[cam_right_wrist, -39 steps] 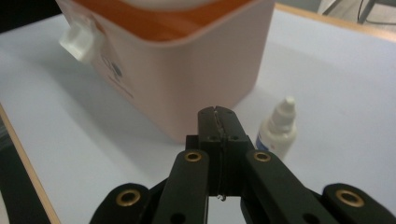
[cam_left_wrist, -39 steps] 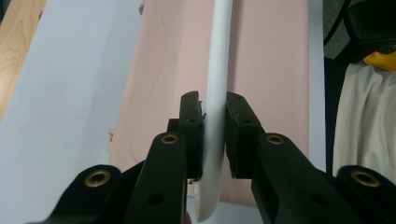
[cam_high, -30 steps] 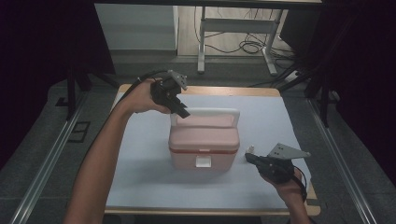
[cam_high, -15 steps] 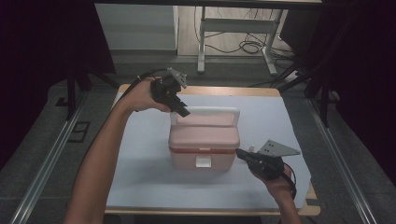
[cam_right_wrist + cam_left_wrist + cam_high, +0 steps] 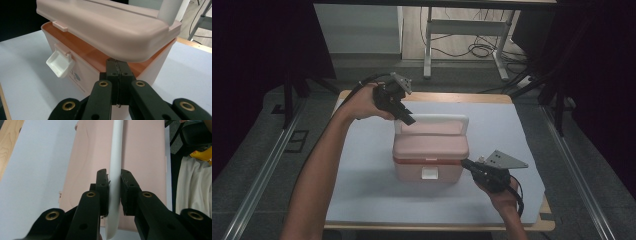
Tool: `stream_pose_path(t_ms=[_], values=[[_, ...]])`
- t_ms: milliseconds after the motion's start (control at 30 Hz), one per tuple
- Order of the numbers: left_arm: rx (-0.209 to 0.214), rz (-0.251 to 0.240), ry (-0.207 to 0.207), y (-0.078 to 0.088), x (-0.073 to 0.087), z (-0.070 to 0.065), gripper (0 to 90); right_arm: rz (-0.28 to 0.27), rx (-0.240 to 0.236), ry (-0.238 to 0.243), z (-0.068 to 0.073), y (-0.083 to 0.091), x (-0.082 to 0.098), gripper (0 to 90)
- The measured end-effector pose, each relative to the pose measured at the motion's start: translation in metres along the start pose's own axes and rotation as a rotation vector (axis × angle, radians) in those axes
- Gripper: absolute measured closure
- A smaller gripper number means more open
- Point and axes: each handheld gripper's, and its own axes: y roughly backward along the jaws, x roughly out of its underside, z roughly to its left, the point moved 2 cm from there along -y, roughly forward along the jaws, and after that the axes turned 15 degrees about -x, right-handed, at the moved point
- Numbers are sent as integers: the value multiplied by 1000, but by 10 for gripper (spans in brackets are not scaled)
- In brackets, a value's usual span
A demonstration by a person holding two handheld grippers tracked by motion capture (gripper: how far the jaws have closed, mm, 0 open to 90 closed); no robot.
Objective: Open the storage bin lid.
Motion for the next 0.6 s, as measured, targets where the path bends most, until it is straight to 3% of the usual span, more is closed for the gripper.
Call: stream_pose_path(t_ms=[200,367,600], values=[[-1,-10,6,-1,2,0,785,-4,1,2,0,-1,0,897],[-32,-18,7,-1,2,0,765,-7,6,4,1,-1,0,897],[-95,-53,19,11,4,-1,528,-7,5,-2,0,-1,0,897]])
